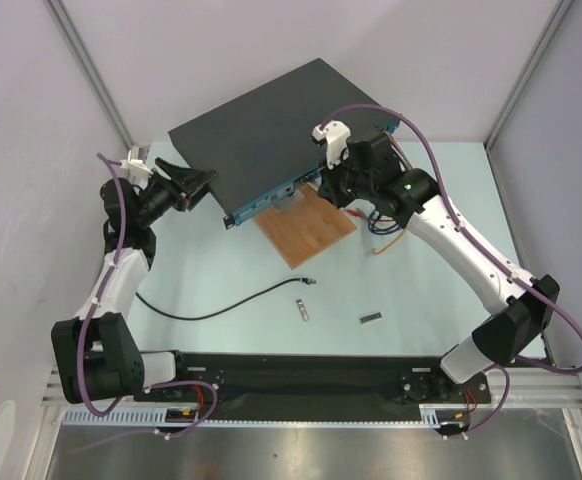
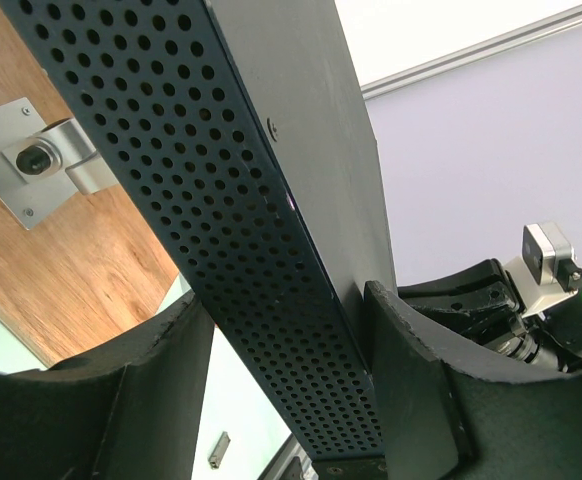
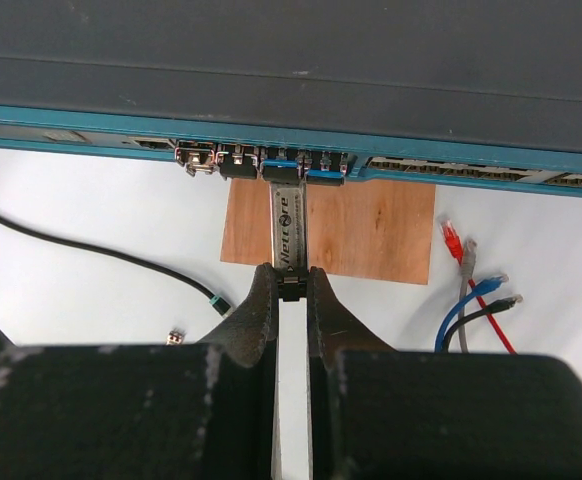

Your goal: Insert the plug into the switch port

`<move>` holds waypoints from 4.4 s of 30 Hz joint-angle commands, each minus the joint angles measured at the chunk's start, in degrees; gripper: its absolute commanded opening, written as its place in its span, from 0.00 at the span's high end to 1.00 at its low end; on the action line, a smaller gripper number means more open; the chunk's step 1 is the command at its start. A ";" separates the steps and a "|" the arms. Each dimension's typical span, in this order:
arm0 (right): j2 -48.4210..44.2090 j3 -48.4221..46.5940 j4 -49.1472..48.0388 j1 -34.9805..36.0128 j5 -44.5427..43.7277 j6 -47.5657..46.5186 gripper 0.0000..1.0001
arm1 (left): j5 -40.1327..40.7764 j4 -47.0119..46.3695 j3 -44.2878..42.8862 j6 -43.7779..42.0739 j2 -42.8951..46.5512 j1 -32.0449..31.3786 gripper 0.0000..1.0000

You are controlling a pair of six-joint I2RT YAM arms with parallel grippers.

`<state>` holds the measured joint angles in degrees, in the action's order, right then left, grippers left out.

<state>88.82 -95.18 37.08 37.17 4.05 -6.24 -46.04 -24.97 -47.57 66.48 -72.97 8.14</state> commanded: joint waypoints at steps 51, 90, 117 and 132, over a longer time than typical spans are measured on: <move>-1.44 -2.40 -4.39 -0.96 8.86 -2.63 0.44 | 0.87 -0.96 0.11 -3.64 -1.04 -3.04 1.00; 1.80 2.10 -22.04 -0.96 0.17 5.97 0.87 | 0.96 -1.66 1.60 -2.23 -0.33 -3.04 1.00; -9.96 12.28 -18.37 -3.06 9.38 -1.48 0.47 | -1.33 0.89 -1.73 -5.13 -0.07 -0.41 0.38; -20.79 32.84 16.00 -7.37 15.38 -34.18 0.10 | -5.37 15.03 -6.04 -14.88 5.64 18.65 0.13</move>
<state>67.20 -65.93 43.42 29.52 19.97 -30.48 -48.97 -12.84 -49.98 56.51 -70.48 23.07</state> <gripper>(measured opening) 0.911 0.869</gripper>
